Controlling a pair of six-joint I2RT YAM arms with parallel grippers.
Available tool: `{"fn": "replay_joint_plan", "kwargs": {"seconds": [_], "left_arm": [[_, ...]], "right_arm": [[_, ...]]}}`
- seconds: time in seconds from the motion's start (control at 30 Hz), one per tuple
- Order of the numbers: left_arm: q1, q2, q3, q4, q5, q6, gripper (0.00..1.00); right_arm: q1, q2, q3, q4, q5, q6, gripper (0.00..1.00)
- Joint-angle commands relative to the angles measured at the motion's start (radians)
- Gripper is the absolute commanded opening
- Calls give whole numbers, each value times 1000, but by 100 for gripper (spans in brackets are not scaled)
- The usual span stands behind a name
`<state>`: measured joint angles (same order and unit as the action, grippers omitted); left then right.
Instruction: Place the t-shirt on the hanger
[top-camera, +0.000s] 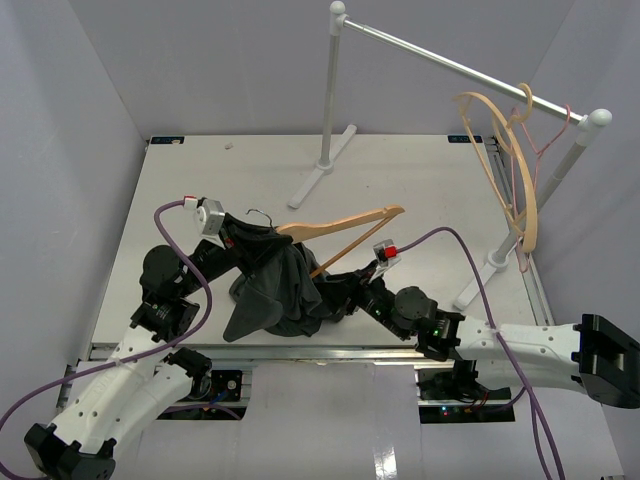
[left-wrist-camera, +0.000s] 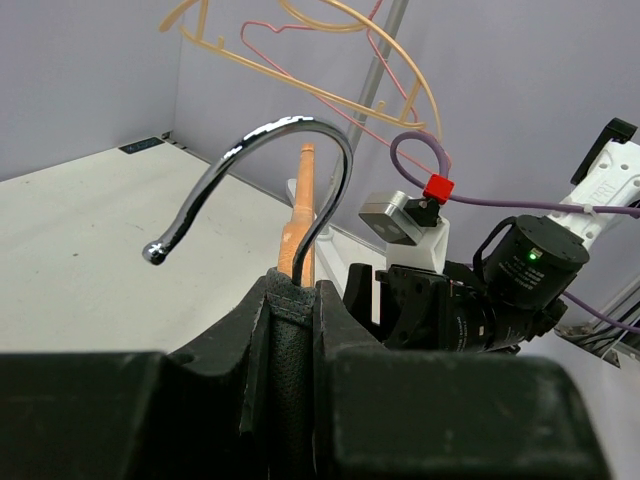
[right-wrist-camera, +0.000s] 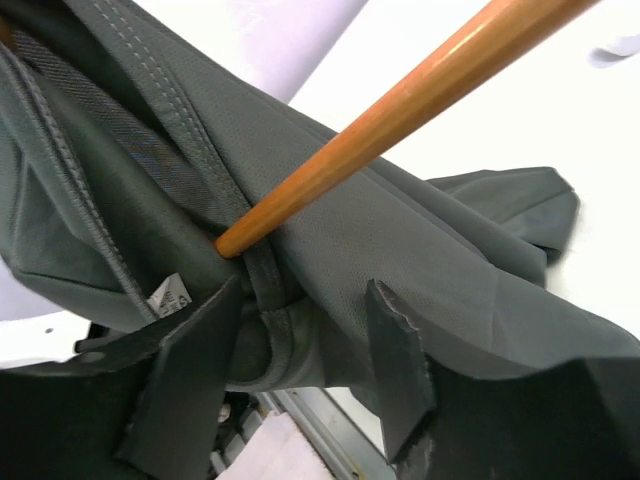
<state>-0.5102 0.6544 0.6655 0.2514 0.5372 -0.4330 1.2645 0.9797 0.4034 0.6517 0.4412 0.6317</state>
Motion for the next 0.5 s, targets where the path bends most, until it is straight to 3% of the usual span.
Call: {"fn": "replay_joint_plan", "kwargs": {"seconds": [0.0,0.47], "left_arm": [[2,-12,19,23,-28,16,0],[2,-7,13,19,-43,28,0]], "right_arm": [[45,29,71,-62,144,-19,64],[113,138,246,-410,458,50,63]]}}
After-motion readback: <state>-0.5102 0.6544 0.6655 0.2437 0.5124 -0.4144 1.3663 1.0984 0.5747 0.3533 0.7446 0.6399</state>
